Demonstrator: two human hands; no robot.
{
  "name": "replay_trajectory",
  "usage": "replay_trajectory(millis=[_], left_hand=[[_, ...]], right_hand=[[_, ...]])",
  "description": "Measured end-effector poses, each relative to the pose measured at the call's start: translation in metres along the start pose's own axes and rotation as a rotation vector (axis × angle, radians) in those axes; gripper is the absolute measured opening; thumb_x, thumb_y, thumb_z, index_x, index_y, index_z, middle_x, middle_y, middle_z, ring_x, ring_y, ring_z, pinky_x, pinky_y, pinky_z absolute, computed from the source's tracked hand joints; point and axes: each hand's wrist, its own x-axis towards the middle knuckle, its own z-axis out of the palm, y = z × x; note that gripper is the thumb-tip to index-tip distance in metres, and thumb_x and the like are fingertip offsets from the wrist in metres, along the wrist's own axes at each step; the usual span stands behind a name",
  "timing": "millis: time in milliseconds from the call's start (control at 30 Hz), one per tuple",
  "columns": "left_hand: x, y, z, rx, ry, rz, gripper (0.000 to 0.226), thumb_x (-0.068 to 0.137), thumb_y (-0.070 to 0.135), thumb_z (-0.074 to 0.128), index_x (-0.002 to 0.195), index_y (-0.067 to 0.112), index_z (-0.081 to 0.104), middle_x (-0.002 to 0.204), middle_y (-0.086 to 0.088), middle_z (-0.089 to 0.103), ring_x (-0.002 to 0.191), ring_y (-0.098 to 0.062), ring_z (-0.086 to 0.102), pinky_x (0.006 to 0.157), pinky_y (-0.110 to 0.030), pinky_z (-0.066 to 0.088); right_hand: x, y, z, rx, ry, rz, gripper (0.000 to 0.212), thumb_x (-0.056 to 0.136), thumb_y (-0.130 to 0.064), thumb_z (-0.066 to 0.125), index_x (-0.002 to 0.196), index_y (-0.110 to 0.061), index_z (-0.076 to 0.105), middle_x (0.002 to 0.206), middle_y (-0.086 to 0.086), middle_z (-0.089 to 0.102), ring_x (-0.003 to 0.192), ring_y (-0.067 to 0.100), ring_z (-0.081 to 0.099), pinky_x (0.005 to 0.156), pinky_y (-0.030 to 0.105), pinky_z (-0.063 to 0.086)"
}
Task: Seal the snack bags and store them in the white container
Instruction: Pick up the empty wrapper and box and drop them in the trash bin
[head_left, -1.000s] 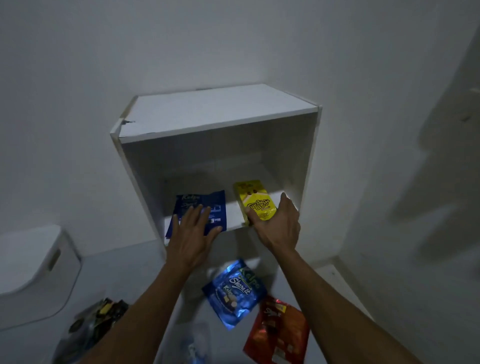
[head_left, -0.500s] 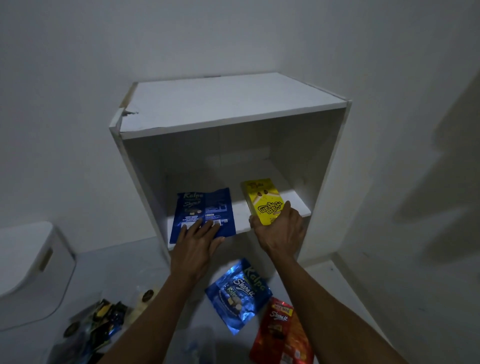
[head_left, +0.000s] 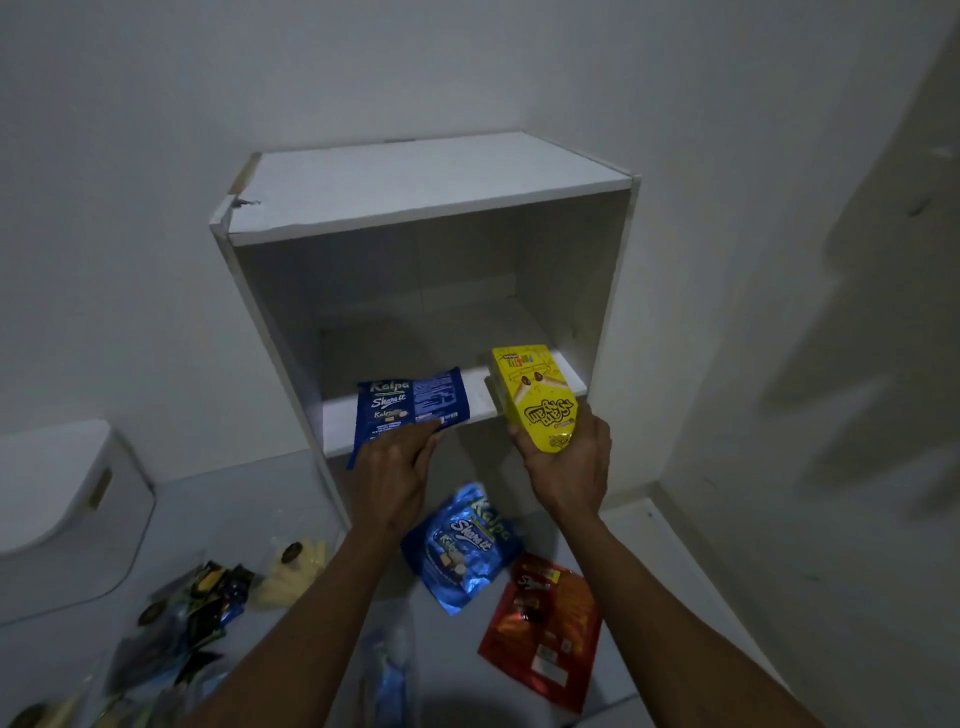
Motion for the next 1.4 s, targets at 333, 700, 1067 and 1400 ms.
replay_trajectory(millis=[333, 700, 1067, 1400], left_hand=[[-0.031, 0.096, 0.007, -0.321, 0.078, 0.012, 0.024, 0.093, 0.027, 0.063, 0.111, 0.015, 0.073, 0.093, -0.003, 0.075, 0.072, -0.009, 0.065, 0.064, -0.027, 0.054], [-0.124, 0.176, 0.043, -0.648, -0.155, -0.04, 0.024, 0.095, 0.04, 0.058, 0.104, 0.027, 0.076, 0.081, -0.001, 0.075, 0.073, -0.016, 0.066, 0.063, -0.032, 0.05], [-0.275, 0.2, 0.122, -0.594, -0.531, -0.289, 0.032, 0.093, 0.038, 0.06, 0.085, 0.011, 0.075, 0.073, -0.008, 0.071, 0.065, -0.025, 0.064, 0.056, -0.033, 0.051], [-0.359, 0.23, 0.205, -0.354, -0.643, -0.542, 0.042, 0.092, 0.037, 0.057, 0.068, 0.005, 0.069, 0.061, -0.015, 0.063, 0.062, -0.033, 0.062, 0.059, -0.034, 0.048]], right_hand=[[-0.032, 0.037, -0.107, 0.037, 0.235, 0.071, 0.089, 0.072, -0.06, 0.076, 0.138, -0.009, 0.047, 0.126, 0.012, 0.053, 0.122, 0.03, 0.049, 0.094, 0.039, 0.044], [-0.145, 0.116, -0.228, -0.117, 0.54, 0.37, 0.086, 0.063, -0.073, 0.069, 0.117, -0.007, 0.057, 0.11, 0.012, 0.058, 0.106, 0.03, 0.055, 0.084, 0.038, 0.048], [-0.285, 0.242, -0.265, -0.202, 0.498, 0.82, 0.088, 0.053, -0.08, 0.065, 0.107, -0.011, 0.061, 0.099, 0.013, 0.065, 0.098, 0.034, 0.064, 0.075, 0.042, 0.055], [-0.293, 0.331, -0.263, -0.228, 0.227, 1.033, 0.08, 0.062, -0.065, 0.075, 0.115, -0.008, 0.056, 0.109, 0.015, 0.059, 0.108, 0.037, 0.057, 0.081, 0.043, 0.052]])
